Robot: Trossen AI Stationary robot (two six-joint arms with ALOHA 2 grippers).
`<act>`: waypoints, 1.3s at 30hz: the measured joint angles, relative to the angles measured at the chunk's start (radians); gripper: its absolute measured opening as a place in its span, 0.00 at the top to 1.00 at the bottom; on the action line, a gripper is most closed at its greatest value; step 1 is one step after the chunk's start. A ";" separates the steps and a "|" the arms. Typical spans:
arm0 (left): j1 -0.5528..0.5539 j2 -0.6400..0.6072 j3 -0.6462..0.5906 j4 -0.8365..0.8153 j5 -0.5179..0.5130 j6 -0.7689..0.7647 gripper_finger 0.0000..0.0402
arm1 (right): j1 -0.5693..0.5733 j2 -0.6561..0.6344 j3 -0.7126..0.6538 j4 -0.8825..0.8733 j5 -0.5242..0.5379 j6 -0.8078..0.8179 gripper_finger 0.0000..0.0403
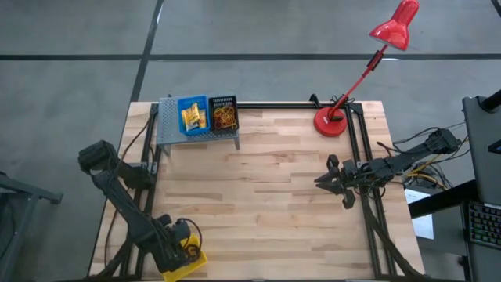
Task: Pick & Place Office Desk Supplies
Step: Put the yellow bin with key chains on the shelf
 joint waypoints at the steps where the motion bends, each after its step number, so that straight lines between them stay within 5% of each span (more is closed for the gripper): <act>1: 0.001 0.000 0.000 0.001 0.002 -0.005 0.96 | 0.000 0.000 0.000 0.000 0.000 0.000 0.82; 13: 0.023 -0.104 0.001 -0.037 0.029 -0.089 0.98 | 0.000 0.000 0.000 0.000 0.000 0.000 0.79; 30: 0.061 -0.402 0.001 -0.319 -0.023 -0.591 0.98 | 0.000 0.000 0.000 0.000 0.000 0.000 0.83; 39: 0.240 -0.482 0.001 -0.486 -0.002 -0.600 0.98 | 0.000 0.000 0.000 0.000 0.000 0.000 0.83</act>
